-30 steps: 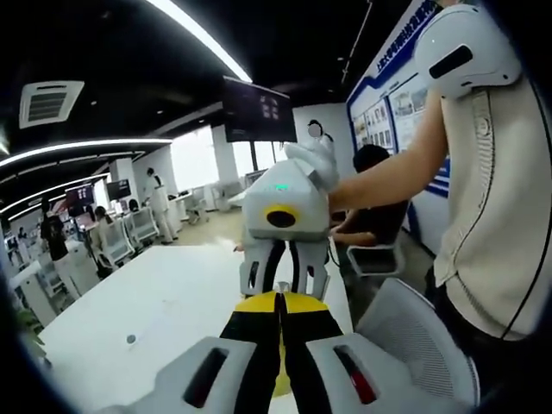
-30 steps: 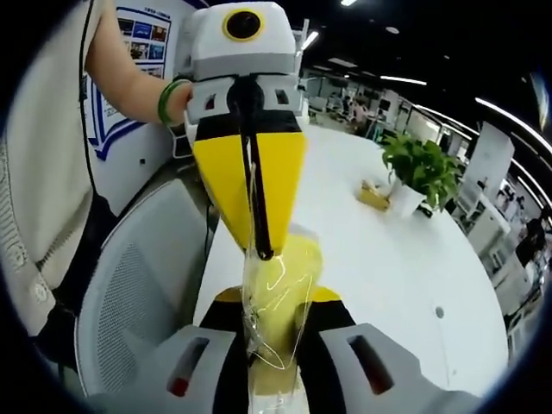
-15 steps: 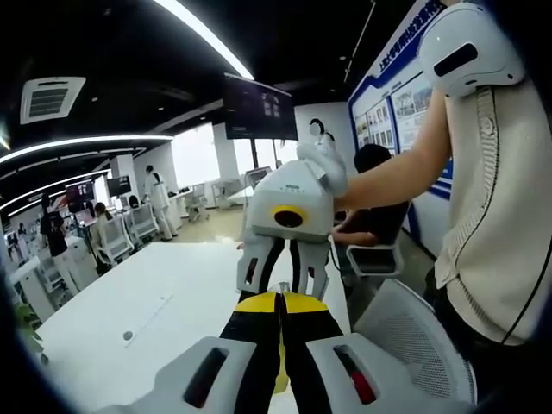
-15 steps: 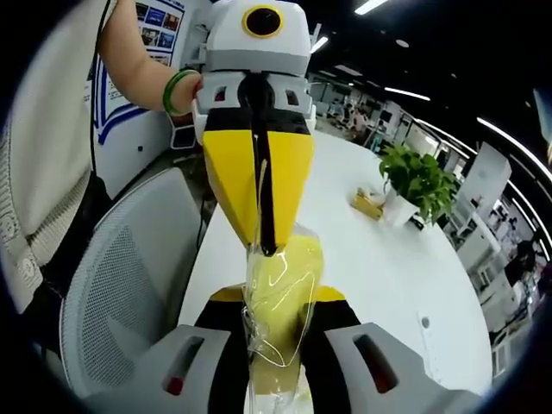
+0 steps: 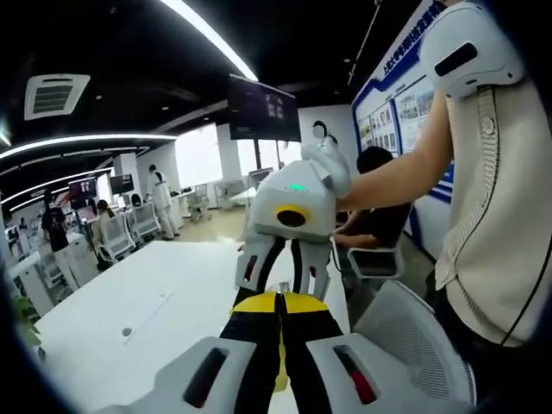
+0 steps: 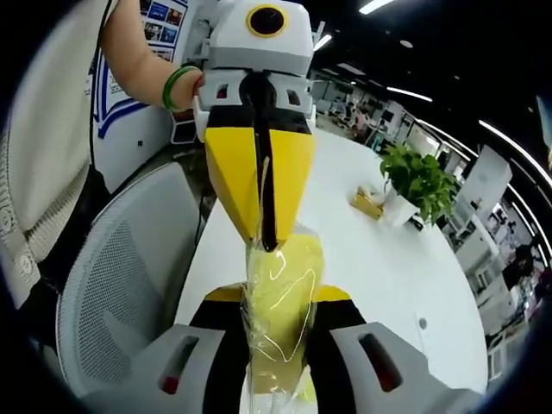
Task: Compare the silicone blocks by pressing each to a similar depth, holding the contact briefly, and releasing to observe deformation and rebound differences across the visible hardness samples.
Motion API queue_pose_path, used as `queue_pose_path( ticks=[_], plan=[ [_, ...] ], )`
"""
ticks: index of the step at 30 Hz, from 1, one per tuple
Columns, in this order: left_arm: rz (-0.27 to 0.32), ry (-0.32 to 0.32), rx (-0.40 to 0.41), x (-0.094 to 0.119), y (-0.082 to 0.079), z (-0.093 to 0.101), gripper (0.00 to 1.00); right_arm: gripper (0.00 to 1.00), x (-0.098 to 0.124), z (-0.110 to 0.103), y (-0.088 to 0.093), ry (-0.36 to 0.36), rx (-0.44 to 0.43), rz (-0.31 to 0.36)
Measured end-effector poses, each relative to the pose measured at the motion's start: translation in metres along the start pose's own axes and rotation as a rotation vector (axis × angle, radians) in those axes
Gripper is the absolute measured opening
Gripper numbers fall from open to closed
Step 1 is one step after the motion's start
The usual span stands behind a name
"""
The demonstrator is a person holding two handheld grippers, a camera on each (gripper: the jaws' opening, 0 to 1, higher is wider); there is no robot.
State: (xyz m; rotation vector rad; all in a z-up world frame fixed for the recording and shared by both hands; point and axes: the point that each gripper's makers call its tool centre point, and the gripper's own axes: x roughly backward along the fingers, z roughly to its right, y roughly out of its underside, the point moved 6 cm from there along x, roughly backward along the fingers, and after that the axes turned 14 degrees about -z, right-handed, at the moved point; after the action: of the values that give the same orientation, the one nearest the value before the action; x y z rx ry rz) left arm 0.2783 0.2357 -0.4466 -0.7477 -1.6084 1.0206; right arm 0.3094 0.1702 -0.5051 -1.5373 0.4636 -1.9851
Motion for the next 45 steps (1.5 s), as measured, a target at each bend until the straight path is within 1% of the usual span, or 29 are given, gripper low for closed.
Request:
queue_pose_path(
  ticks=[4,7,15,19,24,30,33,36,37,38,39,41,44,45],
  plan=[
    [-0.001,0.002,0.000,0.000,0.001,0.000,0.00,0.22,-0.001,0.000,0.001,-0.006,-0.007,-0.003],
    [0.000,0.006,0.011,-0.001,0.002,-0.001,0.00,0.23,-0.002,0.001,0.003,0.009,0.006,-0.023],
    [0.008,-0.003,0.016,-0.001,0.003,-0.003,0.00,0.26,-0.001,0.003,0.004,0.009,-0.001,-0.025],
    [0.019,-0.009,0.035,0.000,0.004,-0.004,0.00,0.27,-0.001,0.003,0.004,0.007,-0.010,-0.022],
    [0.025,-0.010,0.093,0.002,0.009,-0.008,0.00,0.31,-0.004,0.002,0.007,-0.005,-0.038,-0.028],
    [0.030,-0.012,0.121,0.001,0.016,-0.011,0.00,0.33,-0.005,-0.003,0.010,0.000,-0.059,-0.021],
    [0.031,-0.010,0.143,0.001,0.020,-0.012,0.00,0.33,-0.002,-0.004,0.011,0.012,-0.081,0.001],
    [0.018,-0.010,0.153,-0.001,0.025,-0.012,0.00,0.35,0.002,-0.004,0.013,0.026,-0.116,0.029],
    [0.015,-0.009,0.157,-0.001,0.026,-0.012,0.00,0.36,0.003,-0.004,0.014,0.035,-0.122,0.034],
    [0.015,-0.011,0.162,-0.002,0.027,-0.013,0.00,0.39,0.005,-0.004,0.015,0.058,-0.135,0.053],
    [0.016,-0.008,0.168,-0.002,0.028,-0.013,0.00,0.45,0.006,-0.003,0.015,0.082,-0.160,0.075],
    [0.018,-0.009,0.178,-0.003,0.030,-0.013,0.00,0.50,0.010,-0.005,0.019,0.094,-0.200,0.097],
    [0.015,-0.008,0.195,-0.005,0.033,-0.015,0.00,0.56,0.017,-0.010,0.023,0.111,-0.285,0.146],
    [0.012,-0.011,0.198,-0.005,0.035,-0.016,0.00,0.59,0.020,-0.013,0.025,0.117,-0.333,0.181]
  ],
)
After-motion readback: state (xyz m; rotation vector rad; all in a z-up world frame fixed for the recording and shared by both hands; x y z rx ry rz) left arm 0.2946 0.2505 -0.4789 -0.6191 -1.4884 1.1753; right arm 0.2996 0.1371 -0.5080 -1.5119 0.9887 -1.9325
